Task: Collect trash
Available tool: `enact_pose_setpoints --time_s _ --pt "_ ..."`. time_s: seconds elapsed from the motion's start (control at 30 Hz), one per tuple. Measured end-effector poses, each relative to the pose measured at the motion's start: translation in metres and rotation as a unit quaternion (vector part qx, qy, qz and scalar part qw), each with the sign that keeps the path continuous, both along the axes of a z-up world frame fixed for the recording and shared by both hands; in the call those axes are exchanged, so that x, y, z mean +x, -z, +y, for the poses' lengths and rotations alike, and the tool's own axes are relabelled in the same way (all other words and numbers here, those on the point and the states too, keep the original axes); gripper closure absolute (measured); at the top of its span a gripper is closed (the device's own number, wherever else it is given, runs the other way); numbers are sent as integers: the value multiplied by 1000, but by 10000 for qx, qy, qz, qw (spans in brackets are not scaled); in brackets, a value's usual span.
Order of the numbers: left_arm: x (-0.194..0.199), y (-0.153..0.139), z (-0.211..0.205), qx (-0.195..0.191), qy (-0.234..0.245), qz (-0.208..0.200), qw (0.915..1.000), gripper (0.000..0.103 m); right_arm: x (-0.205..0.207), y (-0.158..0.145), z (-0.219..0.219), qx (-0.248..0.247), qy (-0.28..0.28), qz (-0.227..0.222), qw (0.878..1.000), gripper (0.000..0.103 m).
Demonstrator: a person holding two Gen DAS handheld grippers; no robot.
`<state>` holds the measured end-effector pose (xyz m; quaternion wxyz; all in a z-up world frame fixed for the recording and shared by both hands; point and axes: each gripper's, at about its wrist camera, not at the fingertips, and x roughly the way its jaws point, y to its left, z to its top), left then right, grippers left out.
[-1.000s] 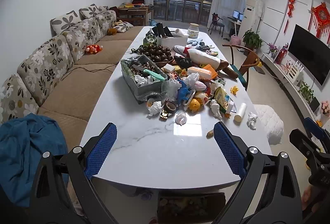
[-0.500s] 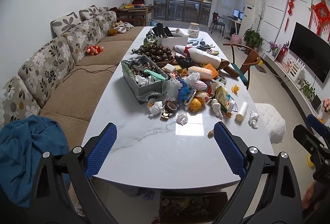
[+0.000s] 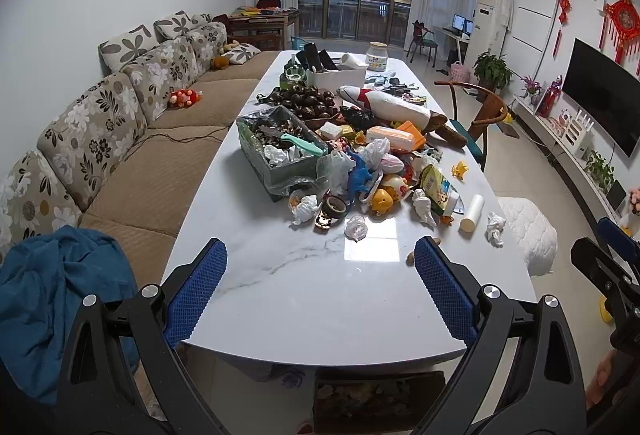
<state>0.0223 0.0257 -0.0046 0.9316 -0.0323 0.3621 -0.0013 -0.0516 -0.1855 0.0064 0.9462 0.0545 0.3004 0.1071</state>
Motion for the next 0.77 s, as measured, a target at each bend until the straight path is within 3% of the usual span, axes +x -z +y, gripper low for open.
enact_pose_setpoints --time_s 0.77 --pt "7 10 6 70 301 62 9995 11 -4 9 -3 38 65 89 9999 5"
